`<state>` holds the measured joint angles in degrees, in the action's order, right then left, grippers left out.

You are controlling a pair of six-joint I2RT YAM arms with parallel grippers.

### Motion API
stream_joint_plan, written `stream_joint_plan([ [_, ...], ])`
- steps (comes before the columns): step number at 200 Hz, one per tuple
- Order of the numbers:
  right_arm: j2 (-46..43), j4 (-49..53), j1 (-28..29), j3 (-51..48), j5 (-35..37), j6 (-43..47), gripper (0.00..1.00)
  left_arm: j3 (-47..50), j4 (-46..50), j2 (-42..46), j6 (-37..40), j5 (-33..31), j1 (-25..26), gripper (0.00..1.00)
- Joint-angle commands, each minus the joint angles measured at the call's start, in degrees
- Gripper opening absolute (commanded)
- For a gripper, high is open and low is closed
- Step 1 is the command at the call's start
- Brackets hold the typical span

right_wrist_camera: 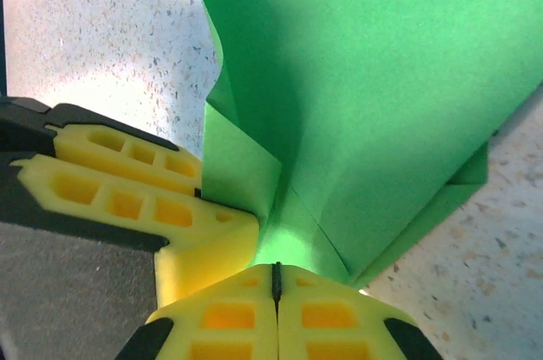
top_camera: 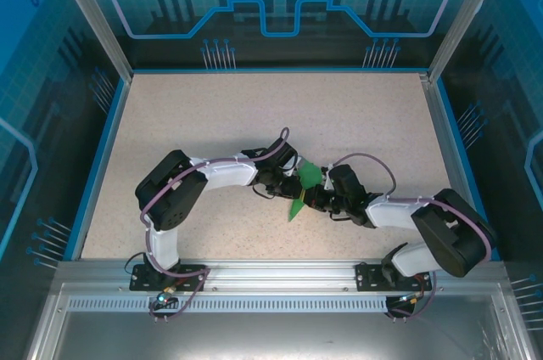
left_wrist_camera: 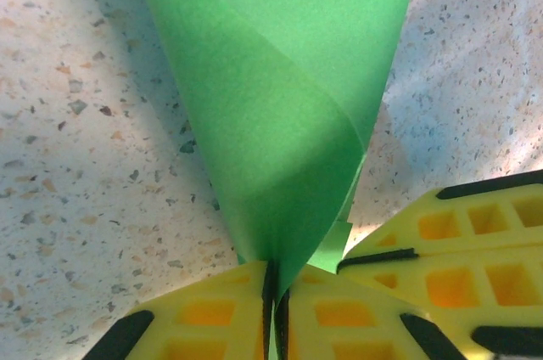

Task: Fold a paper plane with a square sheet of paper (pick it up from the middle)
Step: Fold the wing for the fifth time at the center of the table.

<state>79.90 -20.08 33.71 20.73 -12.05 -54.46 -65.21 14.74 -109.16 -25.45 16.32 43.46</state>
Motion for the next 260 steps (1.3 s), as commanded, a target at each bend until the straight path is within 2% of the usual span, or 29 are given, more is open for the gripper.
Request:
stream_joint_plan([
  [1, -1.5, 4.3, -0.3, 0.9, 1.2, 1.4, 0.06, -1.4, 1.2, -1.2, 1.4, 0.5, 0.5, 0.14],
  [85, 3.5, 1.6, -0.3, 1.5, 0.4, 1.1, 0.05, -2.1, 0.9, 0.3, 0.2, 2.5, 0.5, 0.14],
  [232, 4.1, 3.3, -0.4, 0.6, 0.5, 1.8, 0.01, -2.6, -1.3, 0.3, -2.5, 5.9, 0.8, 0.14],
  [260, 3.3, 3.1, -0.4, 0.4, 0.3, 1.8, 0.0, -2.7, -0.1, -0.6, -1.5, 4.7, 0.7, 0.06],
])
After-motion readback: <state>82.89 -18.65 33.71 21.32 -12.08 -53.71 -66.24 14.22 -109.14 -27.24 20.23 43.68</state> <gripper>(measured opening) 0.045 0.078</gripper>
